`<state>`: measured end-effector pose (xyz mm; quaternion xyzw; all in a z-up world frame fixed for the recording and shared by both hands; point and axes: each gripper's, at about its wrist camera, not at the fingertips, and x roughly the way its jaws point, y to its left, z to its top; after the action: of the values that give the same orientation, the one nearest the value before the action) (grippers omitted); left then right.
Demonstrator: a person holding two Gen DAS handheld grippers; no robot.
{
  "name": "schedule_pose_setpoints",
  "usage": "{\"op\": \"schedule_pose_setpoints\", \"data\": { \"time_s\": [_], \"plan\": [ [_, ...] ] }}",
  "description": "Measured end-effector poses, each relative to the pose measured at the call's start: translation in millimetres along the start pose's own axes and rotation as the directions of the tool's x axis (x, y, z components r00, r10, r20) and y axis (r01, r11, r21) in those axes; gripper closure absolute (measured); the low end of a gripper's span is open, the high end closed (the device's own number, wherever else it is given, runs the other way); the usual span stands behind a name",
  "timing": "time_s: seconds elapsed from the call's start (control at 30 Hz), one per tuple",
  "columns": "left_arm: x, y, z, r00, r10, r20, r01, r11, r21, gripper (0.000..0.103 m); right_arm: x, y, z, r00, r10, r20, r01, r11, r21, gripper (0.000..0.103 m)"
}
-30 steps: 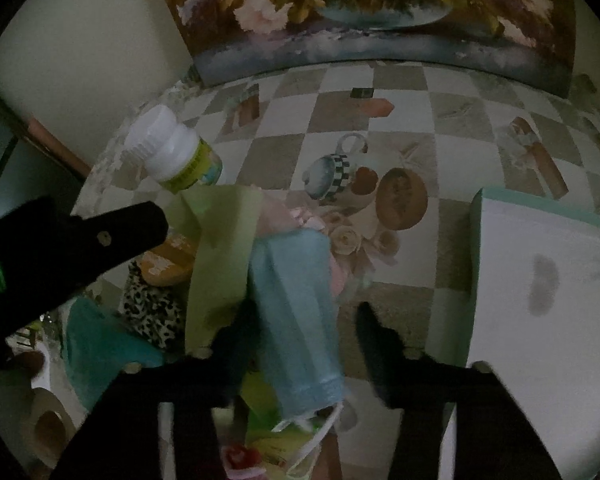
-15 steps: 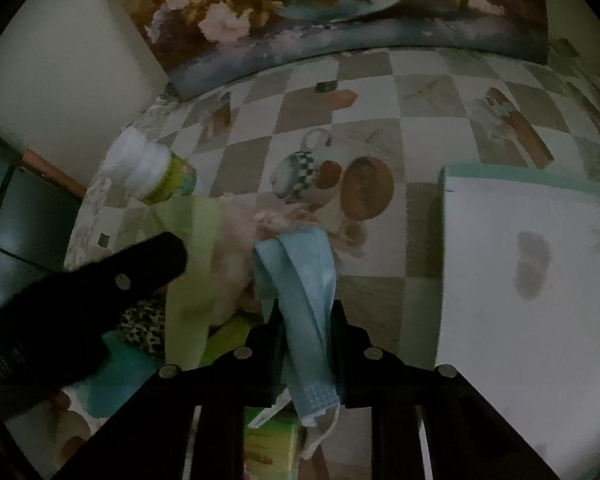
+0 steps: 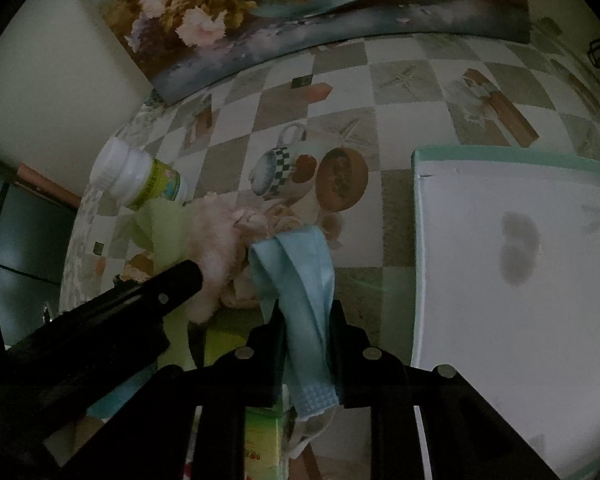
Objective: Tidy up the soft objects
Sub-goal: 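Lift the green cloth with the left tool while the right tool lifts the blue mask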
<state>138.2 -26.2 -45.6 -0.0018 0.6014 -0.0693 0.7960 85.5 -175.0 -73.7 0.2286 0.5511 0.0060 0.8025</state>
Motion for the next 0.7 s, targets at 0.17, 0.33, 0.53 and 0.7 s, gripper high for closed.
{"op": "schedule_pose_setpoints", "data": {
  "time_s": [0.17, 0.33, 0.53, 0.7],
  "plan": [
    [-4.2, 6.9, 1.0, 0.998, -0.056, 0.008, 0.056, 0.997, -0.05, 0.082, -2.8, -3.9, -1.1, 1.0, 0.003, -0.001, -0.003, 1.0, 0.011, 0.082],
    [-10.4, 17.9, 2.7, 0.996, -0.087, 0.022, 0.089, 0.99, -0.105, 0.09, -3.8, -2.8, -0.5, 1.0, 0.003, 0.003, -0.003, 1.0, 0.007, 0.082],
    [-17.2, 26.1, 4.6, 0.996, -0.074, 0.053, 0.081, 0.987, -0.137, 0.098, -3.6, -2.9, -0.7, 1.0, 0.002, 0.004, -0.003, 1.0, 0.006, 0.083],
    [-16.3, 30.5, 5.9, 0.996, -0.072, 0.055, 0.08, 0.985, -0.153, 0.099, -3.9, -2.4, -1.1, 1.0, 0.004, 0.005, -0.004, 1.0, 0.006, 0.083]
  ]
}}
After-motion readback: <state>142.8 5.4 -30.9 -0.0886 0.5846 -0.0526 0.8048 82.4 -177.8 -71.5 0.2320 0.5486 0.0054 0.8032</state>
